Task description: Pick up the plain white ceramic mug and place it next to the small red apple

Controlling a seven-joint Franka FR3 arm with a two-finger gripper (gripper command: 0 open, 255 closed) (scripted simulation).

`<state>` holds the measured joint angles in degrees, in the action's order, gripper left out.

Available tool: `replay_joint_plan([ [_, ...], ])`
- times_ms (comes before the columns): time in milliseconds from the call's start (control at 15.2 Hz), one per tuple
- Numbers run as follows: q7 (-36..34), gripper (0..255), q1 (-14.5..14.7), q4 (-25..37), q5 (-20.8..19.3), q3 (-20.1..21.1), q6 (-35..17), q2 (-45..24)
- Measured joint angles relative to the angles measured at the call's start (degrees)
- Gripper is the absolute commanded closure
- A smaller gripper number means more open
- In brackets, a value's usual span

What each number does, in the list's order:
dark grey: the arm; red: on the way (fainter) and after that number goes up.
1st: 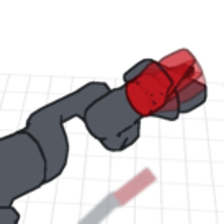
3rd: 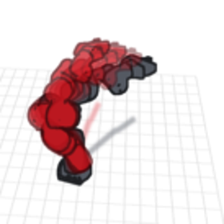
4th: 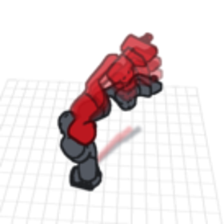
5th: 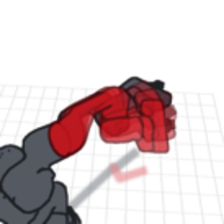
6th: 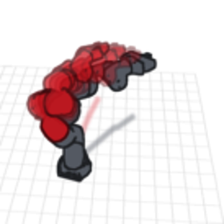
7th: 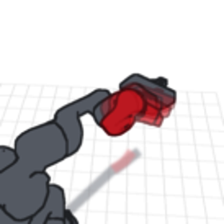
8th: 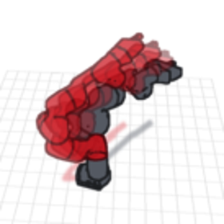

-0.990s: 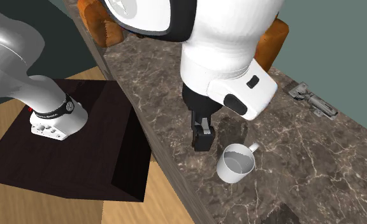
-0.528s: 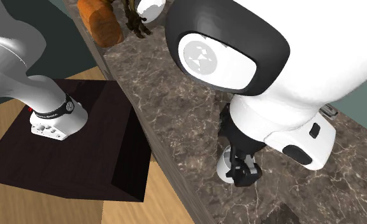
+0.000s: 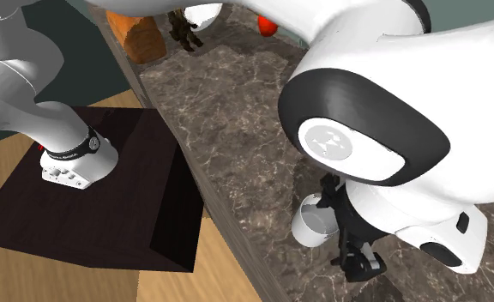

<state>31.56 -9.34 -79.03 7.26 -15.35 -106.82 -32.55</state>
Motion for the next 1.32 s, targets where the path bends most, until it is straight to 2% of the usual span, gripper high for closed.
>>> replay_joint_plan([
  [264,0.15,0,0.09,-2.26,0.18,0.11,-2.72,-0.48],
  [660,0.24,0,0.03,-2.52,0.26,0.15,-3.27,-0.77],
  [726,0.24,255,0.03,-2.53,0.26,0.15,-3.28,-0.77],
  [1320,0.24,255,0.03,-2.53,0.26,0.15,-3.29,-0.77],
])
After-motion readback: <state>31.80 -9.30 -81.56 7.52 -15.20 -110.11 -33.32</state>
